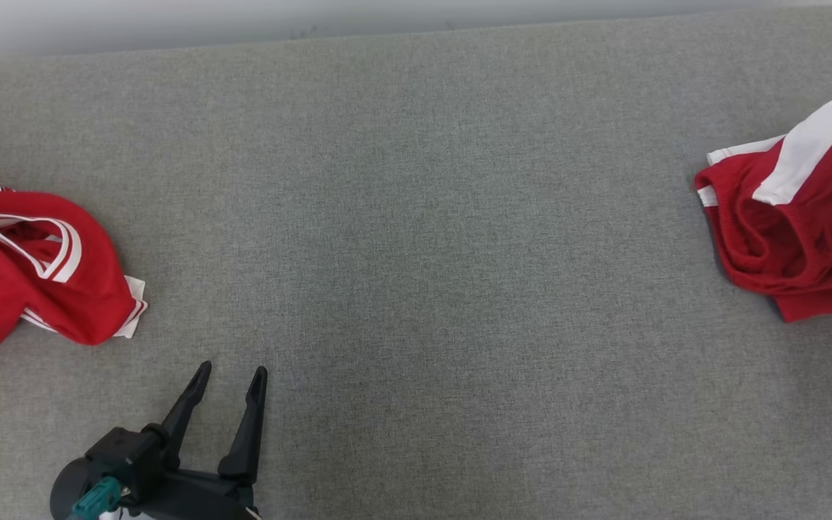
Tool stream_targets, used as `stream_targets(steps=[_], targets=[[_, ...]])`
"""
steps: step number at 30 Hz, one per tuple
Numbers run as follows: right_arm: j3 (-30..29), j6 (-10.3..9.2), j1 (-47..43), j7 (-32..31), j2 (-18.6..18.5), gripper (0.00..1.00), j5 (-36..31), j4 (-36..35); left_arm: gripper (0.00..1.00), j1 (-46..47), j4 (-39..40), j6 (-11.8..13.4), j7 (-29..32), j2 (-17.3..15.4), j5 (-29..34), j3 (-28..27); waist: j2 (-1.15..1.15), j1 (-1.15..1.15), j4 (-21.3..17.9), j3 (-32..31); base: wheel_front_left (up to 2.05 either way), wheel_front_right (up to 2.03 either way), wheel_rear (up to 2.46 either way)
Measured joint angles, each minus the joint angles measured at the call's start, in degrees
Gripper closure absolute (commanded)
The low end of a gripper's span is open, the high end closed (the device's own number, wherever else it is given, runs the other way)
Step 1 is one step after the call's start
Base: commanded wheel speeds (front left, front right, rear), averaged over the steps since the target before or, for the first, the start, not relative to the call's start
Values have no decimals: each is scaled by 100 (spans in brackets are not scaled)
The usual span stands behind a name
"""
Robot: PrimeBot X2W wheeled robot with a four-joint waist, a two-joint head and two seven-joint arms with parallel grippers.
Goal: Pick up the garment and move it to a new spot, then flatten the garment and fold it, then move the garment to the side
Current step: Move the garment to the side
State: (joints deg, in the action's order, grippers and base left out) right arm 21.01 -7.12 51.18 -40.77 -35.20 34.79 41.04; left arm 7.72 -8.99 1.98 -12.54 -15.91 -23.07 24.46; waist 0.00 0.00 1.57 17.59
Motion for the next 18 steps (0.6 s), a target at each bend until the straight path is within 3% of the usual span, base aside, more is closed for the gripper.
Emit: stream_targets(steps=[14,15,16,18], targets=[[-57,0,53,-5,-203,100,-231,120,0,-2,-45,-1,0,27,-9,12,0,0,24,-27,0,0,0],[-43,0,53,-5,-202,54,-287,119,0,-2,-47,0,0,25,-9,11,0,0,33,-19,0,0,0],[-25,0,56,-5,-197,0,-352,125,0,-2,-52,0,0,23,-10,7,0,0,41,-12,0,0,0],[8,0,69,-7,-194,0,-464,153,0,-3,-66,0,0,21,-15,2,0,0,48,-12,0,0,0]])
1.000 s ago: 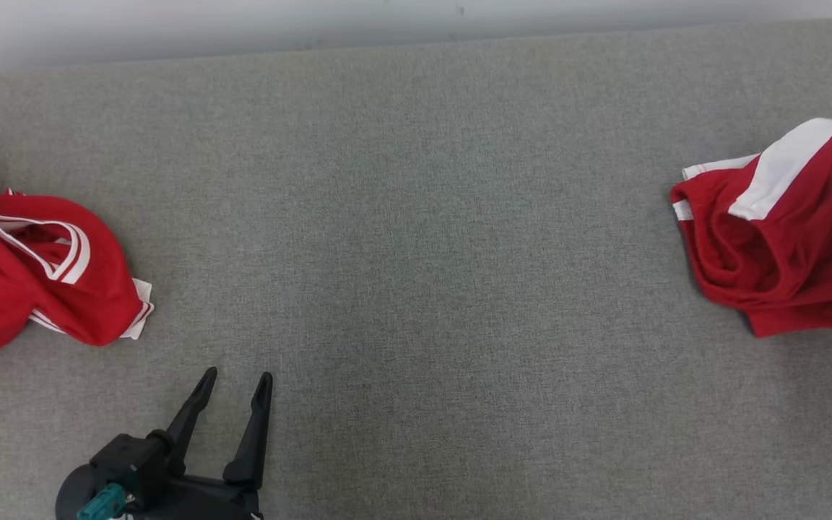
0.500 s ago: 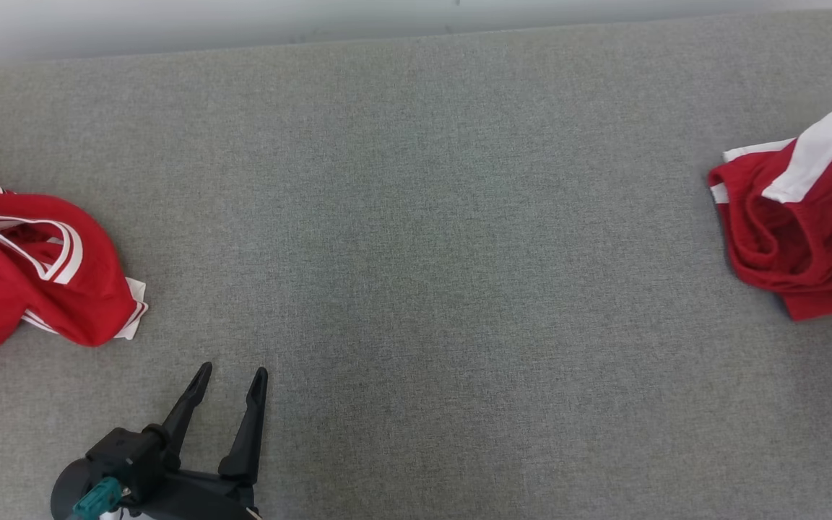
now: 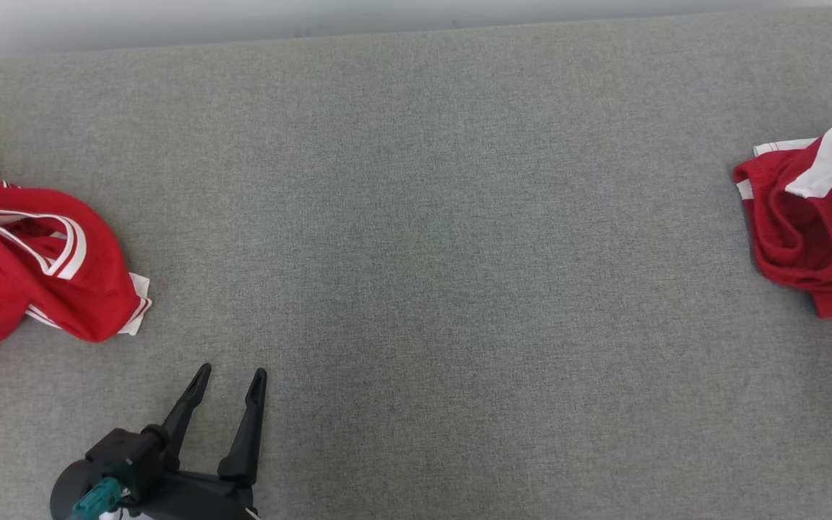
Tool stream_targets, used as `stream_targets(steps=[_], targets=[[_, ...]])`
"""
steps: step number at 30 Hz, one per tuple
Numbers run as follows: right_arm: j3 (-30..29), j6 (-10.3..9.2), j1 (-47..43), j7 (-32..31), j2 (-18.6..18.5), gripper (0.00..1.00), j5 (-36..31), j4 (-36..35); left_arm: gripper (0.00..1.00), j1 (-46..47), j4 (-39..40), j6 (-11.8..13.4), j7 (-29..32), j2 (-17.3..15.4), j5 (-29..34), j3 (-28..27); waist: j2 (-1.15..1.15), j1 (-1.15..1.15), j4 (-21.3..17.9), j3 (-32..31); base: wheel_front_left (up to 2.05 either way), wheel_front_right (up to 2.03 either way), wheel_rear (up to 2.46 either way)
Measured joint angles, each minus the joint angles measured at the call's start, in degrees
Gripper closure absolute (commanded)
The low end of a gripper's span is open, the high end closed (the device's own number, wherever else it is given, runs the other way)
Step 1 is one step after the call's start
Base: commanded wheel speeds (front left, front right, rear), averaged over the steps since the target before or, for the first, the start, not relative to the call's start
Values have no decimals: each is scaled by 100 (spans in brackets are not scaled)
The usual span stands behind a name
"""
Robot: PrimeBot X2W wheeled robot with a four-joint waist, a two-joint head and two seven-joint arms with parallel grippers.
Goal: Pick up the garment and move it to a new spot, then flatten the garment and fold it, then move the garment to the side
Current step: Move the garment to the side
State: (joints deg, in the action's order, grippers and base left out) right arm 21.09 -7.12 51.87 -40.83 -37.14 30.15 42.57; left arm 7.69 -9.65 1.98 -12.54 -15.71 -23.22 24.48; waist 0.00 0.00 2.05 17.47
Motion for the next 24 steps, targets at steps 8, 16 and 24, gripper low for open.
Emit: stream_targets(steps=[8,16,24], targets=[[259,64,42,86,-41,0,-296,114,0,2,-231,0,-1,118,-44,4,0,0,-19,-219,0,0,0],[-260,420,-180,1170,603,0,510,-524,0,-17,-426,104,-44,349,-324,-221,0,0,-37,-670,0,0,0],[-575,519,-1179,2301,920,0,816,-1216,0,-294,-458,261,-114,241,-338,-549,0,1,-80,-1231,0,0,0]])
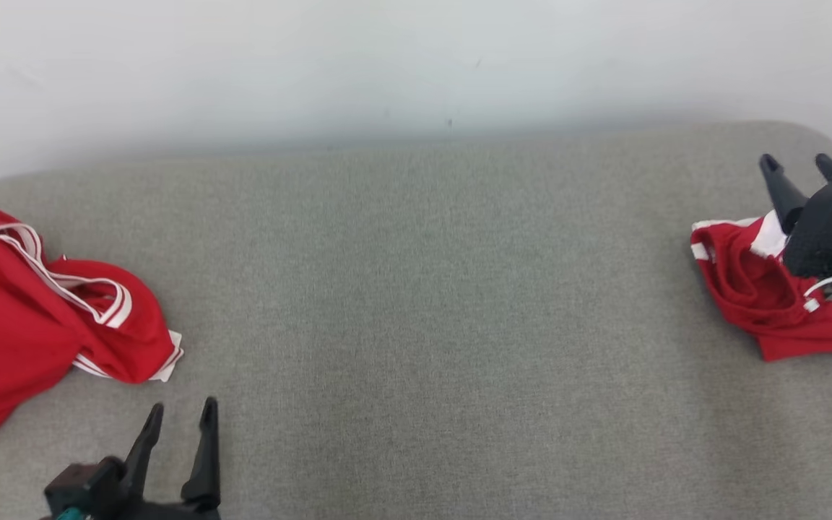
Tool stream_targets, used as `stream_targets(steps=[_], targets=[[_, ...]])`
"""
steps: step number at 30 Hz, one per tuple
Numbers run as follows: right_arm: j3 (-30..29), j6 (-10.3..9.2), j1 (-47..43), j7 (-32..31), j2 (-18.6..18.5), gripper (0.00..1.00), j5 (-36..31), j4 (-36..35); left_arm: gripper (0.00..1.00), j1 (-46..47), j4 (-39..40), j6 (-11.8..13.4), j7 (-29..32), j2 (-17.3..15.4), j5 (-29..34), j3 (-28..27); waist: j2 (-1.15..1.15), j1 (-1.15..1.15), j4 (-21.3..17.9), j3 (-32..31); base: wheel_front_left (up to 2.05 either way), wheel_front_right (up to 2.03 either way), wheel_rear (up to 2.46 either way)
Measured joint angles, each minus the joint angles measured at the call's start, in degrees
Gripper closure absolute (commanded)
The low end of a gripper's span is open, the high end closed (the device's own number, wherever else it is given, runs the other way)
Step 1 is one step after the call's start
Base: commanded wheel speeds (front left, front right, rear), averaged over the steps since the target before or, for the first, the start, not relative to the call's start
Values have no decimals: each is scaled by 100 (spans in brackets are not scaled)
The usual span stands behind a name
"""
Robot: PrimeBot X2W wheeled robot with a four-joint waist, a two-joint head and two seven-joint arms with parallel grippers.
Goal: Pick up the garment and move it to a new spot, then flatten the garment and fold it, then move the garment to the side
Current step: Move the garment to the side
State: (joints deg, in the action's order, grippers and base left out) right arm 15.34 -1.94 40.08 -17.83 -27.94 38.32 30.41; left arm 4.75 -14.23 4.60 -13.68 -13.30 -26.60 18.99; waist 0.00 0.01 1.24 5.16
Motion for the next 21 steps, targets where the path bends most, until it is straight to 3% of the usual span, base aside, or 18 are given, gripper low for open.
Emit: stream_targets(steps=[8,14,21], targets=[[-326,59,-881,896,110,0,204,-915,0,-357,118,96,-7,-103,25,-178,0,1,-88,-512,0,0,0],[-346,-66,-1858,1510,421,0,218,-1688,0,-653,333,147,-46,-146,116,-260,0,0,-121,-780,0,0,0],[-289,-145,-2709,1953,587,0,185,-2101,0,-801,577,194,-47,-163,197,-381,0,0,-142,-847,0,0,0]])
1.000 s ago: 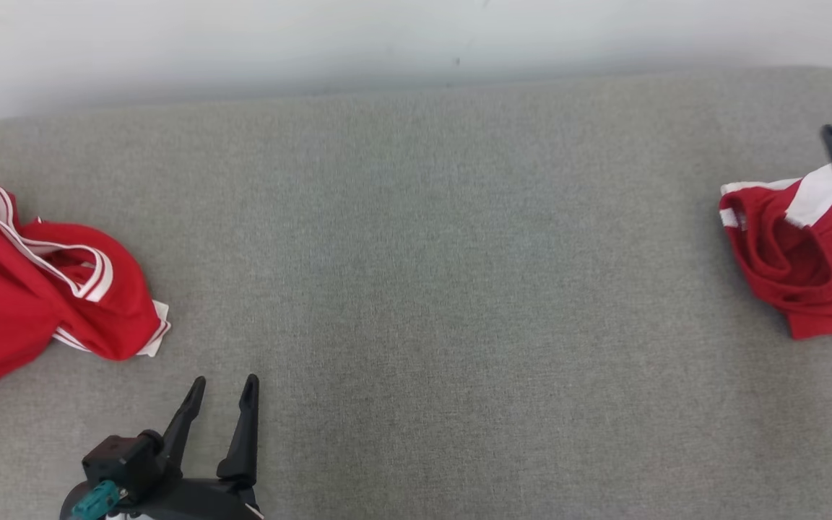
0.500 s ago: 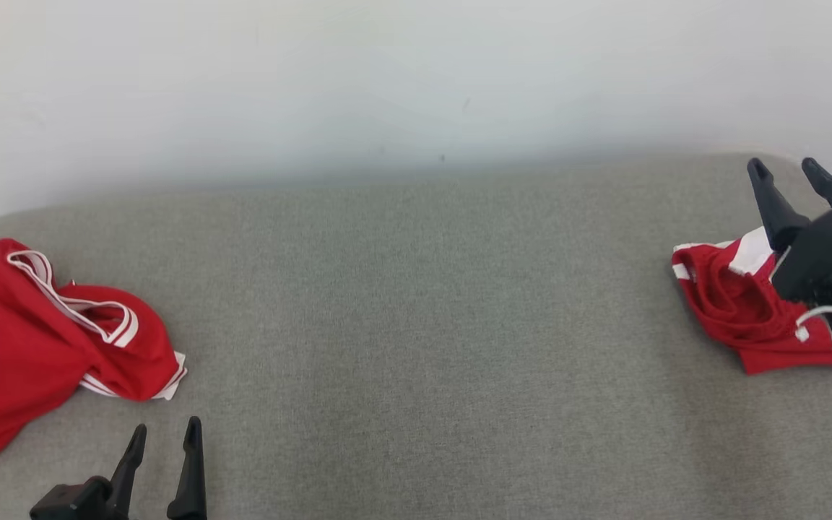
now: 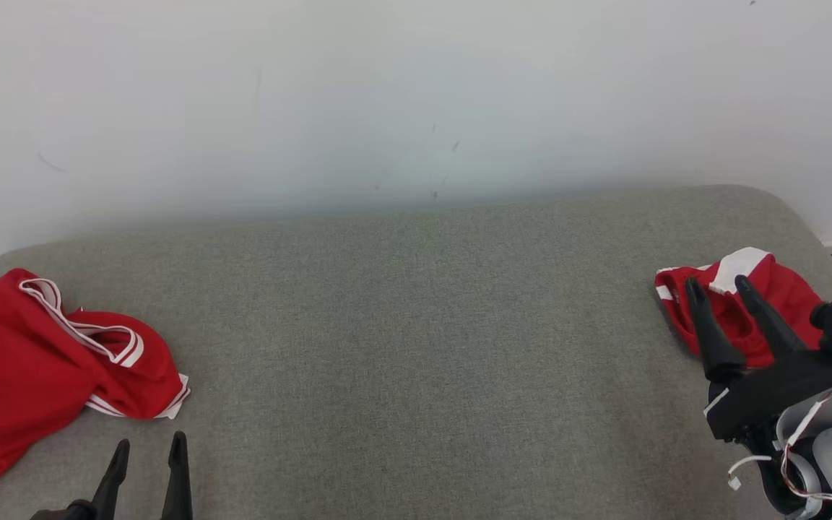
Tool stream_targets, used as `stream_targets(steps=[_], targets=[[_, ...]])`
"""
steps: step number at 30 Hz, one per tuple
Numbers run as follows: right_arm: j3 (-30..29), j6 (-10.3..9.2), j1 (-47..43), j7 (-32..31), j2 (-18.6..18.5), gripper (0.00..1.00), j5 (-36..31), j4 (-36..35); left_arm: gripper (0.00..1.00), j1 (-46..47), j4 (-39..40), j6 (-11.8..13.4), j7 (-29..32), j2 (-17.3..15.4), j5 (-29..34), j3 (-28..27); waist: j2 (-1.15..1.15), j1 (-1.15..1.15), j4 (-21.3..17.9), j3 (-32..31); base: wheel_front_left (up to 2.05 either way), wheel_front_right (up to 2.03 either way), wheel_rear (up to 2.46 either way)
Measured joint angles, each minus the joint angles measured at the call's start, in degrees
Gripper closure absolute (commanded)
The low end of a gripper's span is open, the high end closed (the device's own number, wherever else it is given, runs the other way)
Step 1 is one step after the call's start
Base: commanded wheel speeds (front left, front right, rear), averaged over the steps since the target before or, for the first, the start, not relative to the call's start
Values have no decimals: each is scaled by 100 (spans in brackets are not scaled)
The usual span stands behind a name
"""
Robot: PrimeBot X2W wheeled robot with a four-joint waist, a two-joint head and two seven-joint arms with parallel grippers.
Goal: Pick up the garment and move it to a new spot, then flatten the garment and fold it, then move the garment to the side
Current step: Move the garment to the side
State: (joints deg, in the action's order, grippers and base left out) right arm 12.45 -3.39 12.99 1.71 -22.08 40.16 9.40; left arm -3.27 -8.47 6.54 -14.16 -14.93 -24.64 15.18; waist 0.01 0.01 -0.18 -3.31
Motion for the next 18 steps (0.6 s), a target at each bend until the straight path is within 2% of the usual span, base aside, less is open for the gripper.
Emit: stream_targets(steps=[8,12,18], targets=[[-23,-166,-600,537,47,0,-333,-444,0,-125,183,34,-1,9,162,-154,0,0,5,-40,0,0,0],[66,-235,-941,713,43,0,-703,-584,0,-166,233,51,-1,9,232,-213,0,-1,-4,-71,0,0,0],[-49,-325,-1248,892,174,0,-750,-643,0,-346,296,52,0,4,246,-318,0,-1,-36,-83,0,0,0]])
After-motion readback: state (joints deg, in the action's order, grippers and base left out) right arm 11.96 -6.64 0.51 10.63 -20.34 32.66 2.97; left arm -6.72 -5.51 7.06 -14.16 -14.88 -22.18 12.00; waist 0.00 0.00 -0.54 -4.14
